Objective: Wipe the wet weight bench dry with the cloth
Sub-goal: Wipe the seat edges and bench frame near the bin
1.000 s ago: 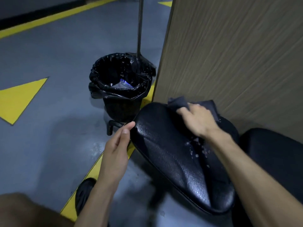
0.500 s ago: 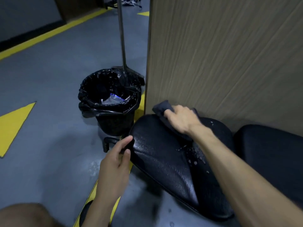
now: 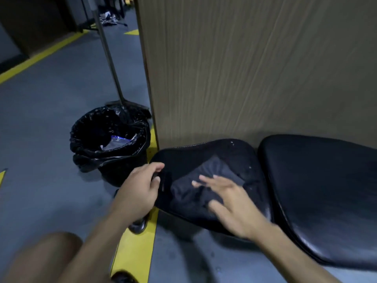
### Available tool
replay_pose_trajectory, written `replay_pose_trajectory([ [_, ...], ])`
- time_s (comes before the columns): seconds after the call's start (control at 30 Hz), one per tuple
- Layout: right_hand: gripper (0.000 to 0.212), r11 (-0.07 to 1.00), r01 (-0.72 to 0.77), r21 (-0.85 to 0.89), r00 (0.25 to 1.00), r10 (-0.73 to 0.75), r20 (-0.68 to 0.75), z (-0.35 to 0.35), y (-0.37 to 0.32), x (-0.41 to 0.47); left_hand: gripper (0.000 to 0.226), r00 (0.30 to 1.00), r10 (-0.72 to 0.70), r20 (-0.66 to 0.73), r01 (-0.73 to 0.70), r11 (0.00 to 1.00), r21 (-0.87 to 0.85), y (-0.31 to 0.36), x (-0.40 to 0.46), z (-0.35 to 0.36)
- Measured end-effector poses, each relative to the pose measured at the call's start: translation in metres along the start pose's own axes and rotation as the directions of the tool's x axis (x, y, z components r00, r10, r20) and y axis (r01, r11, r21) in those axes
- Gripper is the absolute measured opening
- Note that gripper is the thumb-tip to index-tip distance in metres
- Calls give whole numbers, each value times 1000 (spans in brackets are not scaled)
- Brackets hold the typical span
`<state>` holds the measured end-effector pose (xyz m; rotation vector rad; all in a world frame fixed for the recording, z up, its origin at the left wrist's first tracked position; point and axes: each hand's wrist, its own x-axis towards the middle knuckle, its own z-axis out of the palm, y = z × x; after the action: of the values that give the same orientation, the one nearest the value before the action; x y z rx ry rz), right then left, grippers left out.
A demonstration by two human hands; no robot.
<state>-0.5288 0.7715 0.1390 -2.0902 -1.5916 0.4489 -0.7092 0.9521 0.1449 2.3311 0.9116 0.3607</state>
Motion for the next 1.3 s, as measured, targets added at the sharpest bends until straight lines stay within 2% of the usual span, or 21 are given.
replay_pose_trajectory([
  [0.13, 64, 992, -106, 64, 993, 109, -53, 6, -6, -44, 43, 988, 96, 119, -119, 971, 205, 12, 16, -21],
  [0.23, 71, 982, -185, 33, 971, 187, -150, 12, -8, -8, 42, 978, 172, 121, -198, 947, 254, 18, 21, -26],
  [0.3, 63, 968, -248, 41, 952, 251, -176, 13, -17, 22, 41, 973, 200, 118, -224, 940, 257, 16, 19, -22],
  [0.4, 54, 984, -179, -8, 967, 174, -185, 18, -27, 16, 42, 974, 208, 89, -223, 952, 208, 10, 10, -15],
  [0.5, 60, 994, -43, -97, 993, 31, -118, 18, -13, -53, 40, 972, 215, 90, -228, 959, 170, 9, 5, -10],
  [0.53, 60, 993, -48, -105, 989, 32, -144, 14, 2, -76, 40, 968, 230, 99, -244, 955, 166, 11, 4, -9],
  [0.57, 61, 990, -113, -82, 972, 93, -215, 8, 18, -93, 40, 963, 247, 106, -262, 951, 165, 14, 5, -7],
  [0.63, 62, 954, -300, 25, 880, 286, -379, -2, 37, -109, 40, 954, 281, 102, -295, 941, 164, 21, 7, -5],
  [0.67, 62, 935, -354, 38, 843, 336, -419, 0, 37, -108, 40, 950, 298, 97, -311, 937, 161, 23, 8, -3],
  [0.7, 63, 932, -361, 9, 842, 330, -426, 8, 31, -105, 40, 944, 315, 93, -326, 932, 155, 27, 9, -2],
  [0.83, 77, 957, -245, -154, 930, 187, -318, 39, -3, -113, 40, 923, 368, 112, -381, 916, 129, 37, 17, 3],
  [0.9, 76, 953, -231, -195, 945, 173, -276, 27, 9, -108, 40, 915, 384, 120, -399, 907, 134, 40, 24, 4],
  [1.1, 66, 883, -429, -192, 886, 369, -282, -21, 69, 14, 40, 929, 348, 130, -365, 920, 144, 40, 42, 10],
  [1.17, 66, 862, -448, -238, 876, 369, -311, -14, 66, 25, 40, 933, 329, 148, -351, 923, 157, 35, 48, 10],
  [1.23, 67, 896, -319, -310, 929, 231, -290, 2, 42, 0, 39, 935, 319, 156, -342, 926, 157, 30, 57, 10],
  [1.3, 68, 932, -163, -323, 977, 106, -187, 12, 23, -32, 38, 939, 307, 157, -331, 931, 154, 25, 65, 9],
])
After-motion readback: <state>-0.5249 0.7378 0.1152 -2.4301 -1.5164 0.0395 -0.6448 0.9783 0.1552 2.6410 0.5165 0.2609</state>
